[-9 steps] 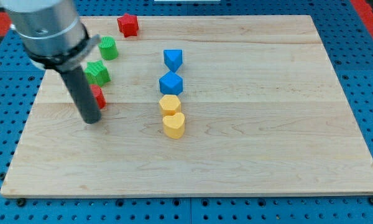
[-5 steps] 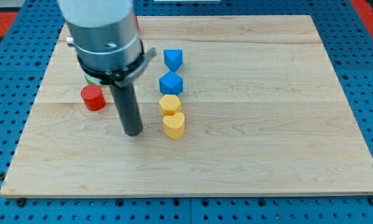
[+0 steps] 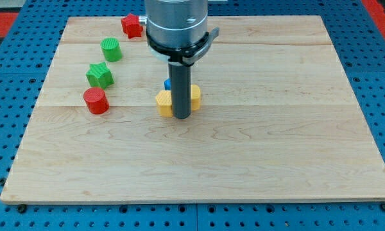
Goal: Move the blue cube diagonally top right of the blue triangle
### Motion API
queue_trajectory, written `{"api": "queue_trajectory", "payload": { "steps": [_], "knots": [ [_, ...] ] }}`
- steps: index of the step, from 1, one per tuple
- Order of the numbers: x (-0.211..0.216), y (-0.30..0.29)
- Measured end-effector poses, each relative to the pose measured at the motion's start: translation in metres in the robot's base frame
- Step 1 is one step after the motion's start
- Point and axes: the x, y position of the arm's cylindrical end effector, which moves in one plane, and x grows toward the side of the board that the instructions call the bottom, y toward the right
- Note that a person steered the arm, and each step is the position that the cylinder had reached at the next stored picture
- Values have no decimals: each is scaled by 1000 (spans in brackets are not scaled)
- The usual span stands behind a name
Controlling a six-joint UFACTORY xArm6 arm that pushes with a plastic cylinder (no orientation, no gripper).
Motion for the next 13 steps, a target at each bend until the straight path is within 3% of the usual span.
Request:
{"api": "queue_trajectory", "payload": {
  "steps": [1, 4, 6, 7, 8, 9, 10, 11, 13],
  "knots": [
    [3, -15],
    [-68, -27],
    [-134, 105],
    [-103, 62],
    [-101, 124],
    [-134, 185],
    [-158, 202],
    [-158, 240],
    [-163, 255]
  ]
}}
